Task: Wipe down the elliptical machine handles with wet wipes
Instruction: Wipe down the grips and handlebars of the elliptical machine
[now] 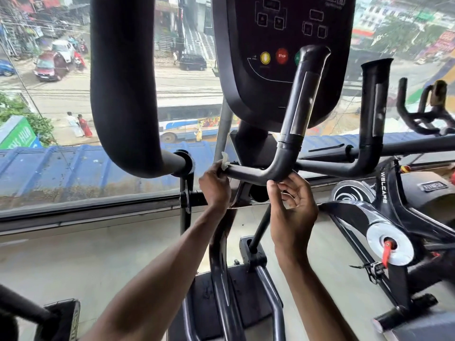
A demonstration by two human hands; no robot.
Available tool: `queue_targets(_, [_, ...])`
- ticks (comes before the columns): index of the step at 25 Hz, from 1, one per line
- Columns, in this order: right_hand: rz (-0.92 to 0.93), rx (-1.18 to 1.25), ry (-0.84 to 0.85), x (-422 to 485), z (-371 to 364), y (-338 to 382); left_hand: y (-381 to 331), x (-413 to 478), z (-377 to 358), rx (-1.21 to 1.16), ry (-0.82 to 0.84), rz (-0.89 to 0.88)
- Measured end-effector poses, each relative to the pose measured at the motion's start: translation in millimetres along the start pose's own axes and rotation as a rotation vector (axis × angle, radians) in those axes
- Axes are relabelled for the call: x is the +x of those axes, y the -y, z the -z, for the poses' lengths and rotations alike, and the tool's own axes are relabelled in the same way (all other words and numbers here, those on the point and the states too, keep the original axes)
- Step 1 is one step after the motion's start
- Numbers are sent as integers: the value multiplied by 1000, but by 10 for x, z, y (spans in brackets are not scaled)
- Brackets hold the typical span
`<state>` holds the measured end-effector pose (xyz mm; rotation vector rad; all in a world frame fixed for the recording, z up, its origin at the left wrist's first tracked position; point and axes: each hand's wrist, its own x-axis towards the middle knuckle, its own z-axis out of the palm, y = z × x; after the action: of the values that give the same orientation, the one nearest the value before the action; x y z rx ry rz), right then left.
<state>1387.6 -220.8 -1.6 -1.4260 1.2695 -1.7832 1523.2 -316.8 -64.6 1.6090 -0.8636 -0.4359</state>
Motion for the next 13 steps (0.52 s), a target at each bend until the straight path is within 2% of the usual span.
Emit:
queue_targets(8, [-8,44,5,-18,32,-74,-332,-695,235,-281,-28,15])
queue_targets(10, [-32,55,0,-85,88,-173,-417,-916,395,-320,40,-1])
queue_targets(13, [-128,-13,60,-216,241,-372,-426,-1186,548,-474,245,54])
